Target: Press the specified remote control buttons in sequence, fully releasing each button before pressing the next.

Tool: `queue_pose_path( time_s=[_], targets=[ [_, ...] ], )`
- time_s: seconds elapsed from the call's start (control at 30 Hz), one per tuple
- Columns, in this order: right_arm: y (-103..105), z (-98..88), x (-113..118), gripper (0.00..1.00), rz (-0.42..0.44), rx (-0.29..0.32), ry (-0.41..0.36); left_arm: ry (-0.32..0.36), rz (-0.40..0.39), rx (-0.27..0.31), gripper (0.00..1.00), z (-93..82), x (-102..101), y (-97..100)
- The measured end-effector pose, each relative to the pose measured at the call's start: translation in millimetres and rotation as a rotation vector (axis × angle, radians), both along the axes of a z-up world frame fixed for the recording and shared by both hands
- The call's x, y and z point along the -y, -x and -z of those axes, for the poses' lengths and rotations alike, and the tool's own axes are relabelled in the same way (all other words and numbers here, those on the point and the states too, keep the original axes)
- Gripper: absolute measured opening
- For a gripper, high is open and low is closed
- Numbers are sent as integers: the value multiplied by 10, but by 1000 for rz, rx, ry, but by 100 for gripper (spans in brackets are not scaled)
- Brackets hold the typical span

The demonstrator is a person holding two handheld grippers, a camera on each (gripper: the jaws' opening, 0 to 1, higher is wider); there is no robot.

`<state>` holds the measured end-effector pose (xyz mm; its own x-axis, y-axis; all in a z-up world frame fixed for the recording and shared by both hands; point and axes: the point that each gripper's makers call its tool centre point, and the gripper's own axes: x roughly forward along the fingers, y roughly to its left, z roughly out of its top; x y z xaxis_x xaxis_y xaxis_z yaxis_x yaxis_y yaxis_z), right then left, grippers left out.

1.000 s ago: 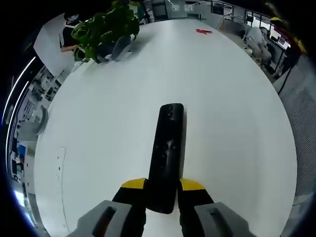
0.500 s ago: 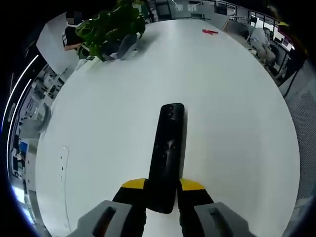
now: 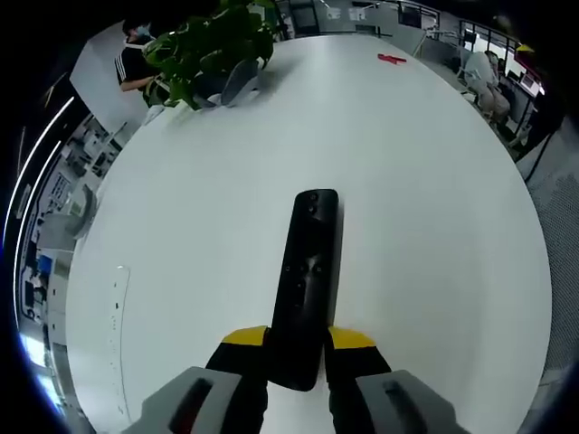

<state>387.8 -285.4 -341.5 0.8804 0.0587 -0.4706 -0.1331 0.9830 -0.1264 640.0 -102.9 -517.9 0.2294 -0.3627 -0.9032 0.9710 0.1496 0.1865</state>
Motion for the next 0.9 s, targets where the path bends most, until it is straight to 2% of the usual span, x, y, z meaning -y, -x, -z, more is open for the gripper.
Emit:
queue_pose_path(
  time_s=[0.07, 0.3, 0.37, 0.5, 0.6, 0.73, 0.8, 0.9],
  targets=[
    [-1, -11, -2, 51, 0, 7, -5, 5, -37, 20, 28, -18, -21, -29],
    [-1, -31, -13, 51, -3, 17, -12, 18, -82, 26, 30, -28, -60, -2],
    [-2, -45, -18, 52, -4, 25, -18, 26, -134, 32, 35, -39, -110, -25],
    [-4, -37, -21, 53, -5, 20, -23, 10, -141, 26, 43, -59, -221, 44],
    [-9, -53, -30, 54, -8, 27, -26, 48, -197, -23, 51, -46, -291, 155],
    [-13, -57, -36, 56, -7, 27, -43, 154, -260, -37, 63, -87, -348, 303],
    [-12, -77, -33, 57, -3, 36, -63, 167, -281, -25, 70, -82, -449, 373],
    [-13, -102, -26, 59, 2, 46, -87, 204, -350, -32, 71, -135, -574, 492]
  ],
)
